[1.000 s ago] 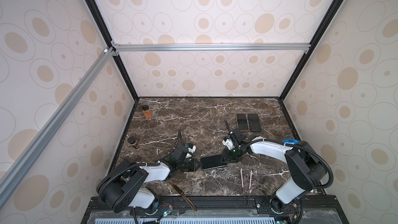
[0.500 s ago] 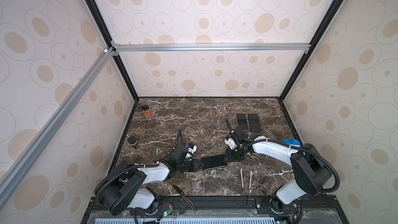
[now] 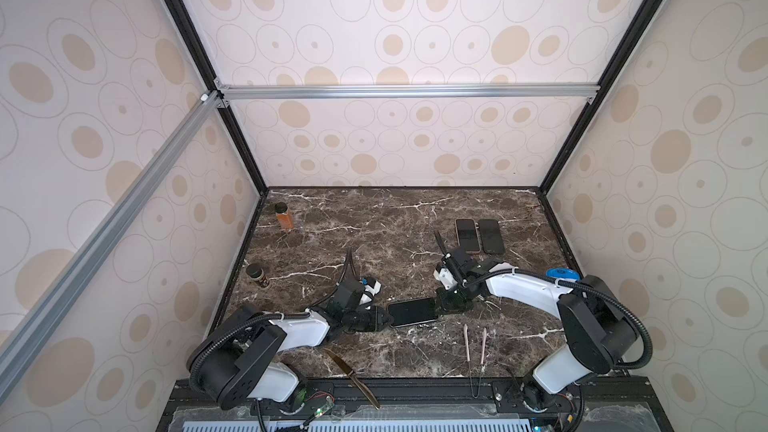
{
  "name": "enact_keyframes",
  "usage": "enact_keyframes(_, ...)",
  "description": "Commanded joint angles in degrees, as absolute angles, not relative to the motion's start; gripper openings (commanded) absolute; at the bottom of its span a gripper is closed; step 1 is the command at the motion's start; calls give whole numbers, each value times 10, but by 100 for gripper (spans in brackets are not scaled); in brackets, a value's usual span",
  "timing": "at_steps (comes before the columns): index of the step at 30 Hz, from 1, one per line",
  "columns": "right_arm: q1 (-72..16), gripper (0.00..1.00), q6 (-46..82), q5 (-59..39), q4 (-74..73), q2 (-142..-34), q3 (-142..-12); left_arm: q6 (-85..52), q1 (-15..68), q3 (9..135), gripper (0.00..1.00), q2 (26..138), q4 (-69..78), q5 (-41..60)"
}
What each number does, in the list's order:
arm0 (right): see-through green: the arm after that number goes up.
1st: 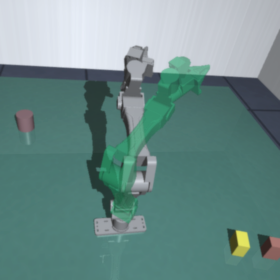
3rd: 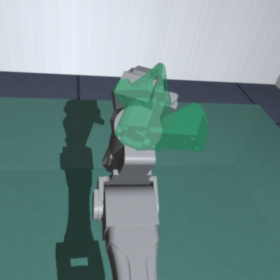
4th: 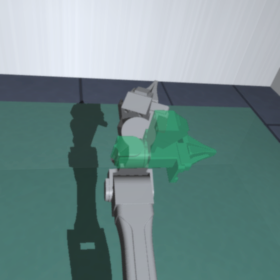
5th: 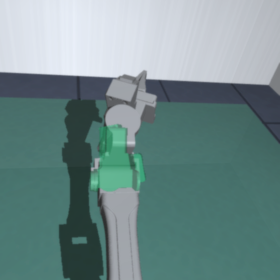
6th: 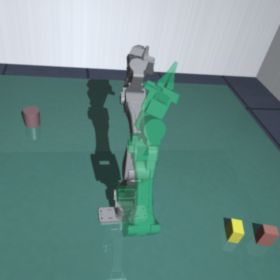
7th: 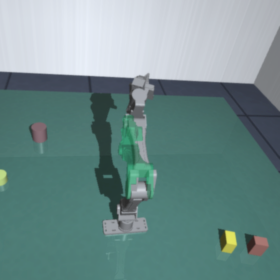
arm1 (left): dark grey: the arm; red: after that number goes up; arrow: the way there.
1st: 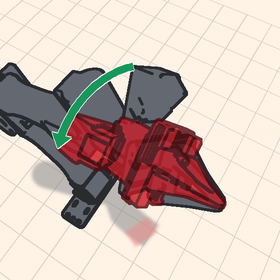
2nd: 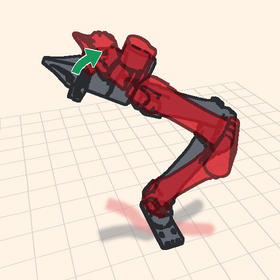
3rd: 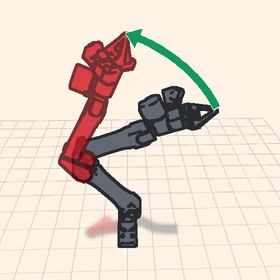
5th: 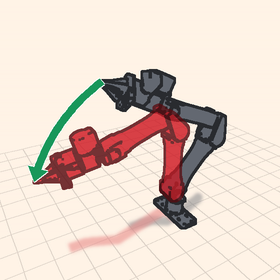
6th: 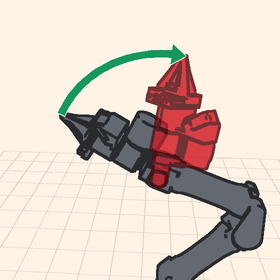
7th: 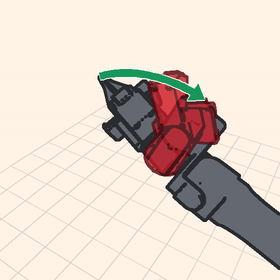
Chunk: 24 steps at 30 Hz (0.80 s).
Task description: Put the phone into the phone case
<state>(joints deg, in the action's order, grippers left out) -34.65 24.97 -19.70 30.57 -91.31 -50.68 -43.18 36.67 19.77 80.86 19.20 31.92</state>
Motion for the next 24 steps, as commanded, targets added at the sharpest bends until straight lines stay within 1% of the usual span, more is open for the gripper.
enact_keyframes(1, -350, 24, 246, -205, 301, -927, -495, -419, 368, 215, 24, 822, 188, 326)
enact_keyframes(6, -349, 21, 250, -219, 285, -938, -486, -421, 369, 214, 23, 831, 192, 328)
enact_keyframes(15, -357, 19, 257, -252, 262, -943, -477, -422, 368, 218, 21, 849, 198, 325)
enact_keyframes(22, -365, 19, 260, -262, 256, -952, -478, -405, 369, 230, 19, 851, 165, 306)
enact_keyframes(24, -365, 19, 259, -257, 260, -949, -479, -396, 369, 235, 19, 850, 137, 296)
